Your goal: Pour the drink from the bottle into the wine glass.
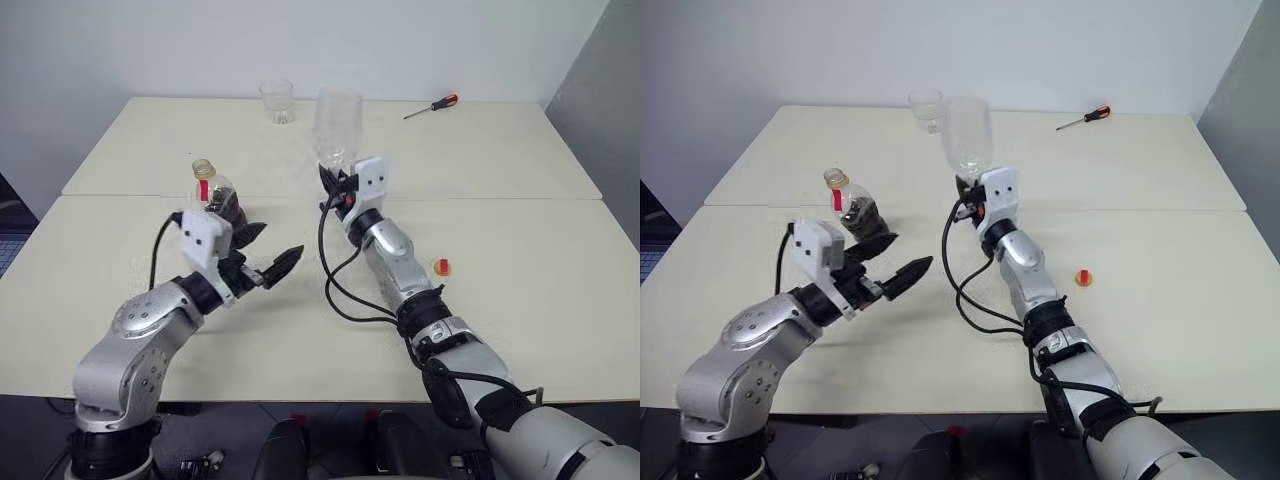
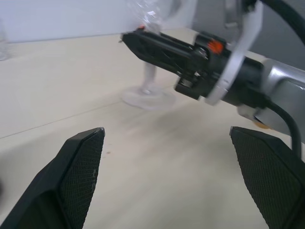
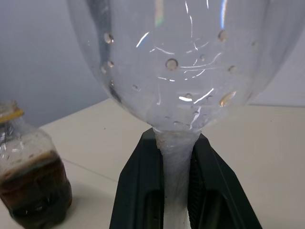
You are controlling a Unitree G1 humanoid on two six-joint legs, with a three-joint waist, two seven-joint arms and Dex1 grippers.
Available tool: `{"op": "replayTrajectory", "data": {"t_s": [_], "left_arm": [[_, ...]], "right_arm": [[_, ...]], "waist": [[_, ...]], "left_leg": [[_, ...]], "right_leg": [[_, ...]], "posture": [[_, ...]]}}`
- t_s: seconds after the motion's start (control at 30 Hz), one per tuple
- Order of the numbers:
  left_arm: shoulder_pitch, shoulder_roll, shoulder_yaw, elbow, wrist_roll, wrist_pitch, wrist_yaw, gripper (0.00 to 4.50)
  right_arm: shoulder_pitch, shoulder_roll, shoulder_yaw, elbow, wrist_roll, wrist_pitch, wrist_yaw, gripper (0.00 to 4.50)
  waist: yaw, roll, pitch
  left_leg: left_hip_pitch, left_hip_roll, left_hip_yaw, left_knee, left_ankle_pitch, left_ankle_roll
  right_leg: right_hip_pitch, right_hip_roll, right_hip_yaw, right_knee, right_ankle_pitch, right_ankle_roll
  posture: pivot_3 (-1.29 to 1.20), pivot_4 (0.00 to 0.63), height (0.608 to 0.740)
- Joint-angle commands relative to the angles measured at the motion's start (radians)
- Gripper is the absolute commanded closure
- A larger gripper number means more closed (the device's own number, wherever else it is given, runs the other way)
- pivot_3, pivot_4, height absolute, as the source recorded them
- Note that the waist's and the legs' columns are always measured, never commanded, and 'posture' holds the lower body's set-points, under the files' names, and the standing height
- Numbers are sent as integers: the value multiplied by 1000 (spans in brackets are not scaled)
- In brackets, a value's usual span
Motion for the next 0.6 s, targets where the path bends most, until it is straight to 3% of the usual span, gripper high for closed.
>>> {"op": "replayTrajectory", "data": {"t_s": [0.03, 0.3, 0.6], "left_arm": [[25, -7, 39, -84, -11, -7, 48, 0], [46, -31, 21, -107, -4, -23, 104, 0], [-16, -23, -2, -43, 19, -60, 90, 0]], "right_arm": [[11, 73, 23, 22, -30, -96, 27, 4213], [28, 40, 2, 183, -73, -184, 11, 4213], [56, 42, -10, 275, -97, -111, -18, 4213]], "waist": [[0, 0, 0], [0, 0, 0], [2, -1, -1]], "left_leg": [[0, 0, 0, 0, 0, 0], [1, 0, 0, 0, 0, 0], [6, -1, 0, -1, 0, 0]], "right_leg": [[0, 0, 0, 0, 0, 0], [0, 0, 0, 0, 0, 0], [5, 1, 0, 0, 0, 0]], "posture": [[0, 150, 740], [0, 150, 740], [0, 150, 740]]}}
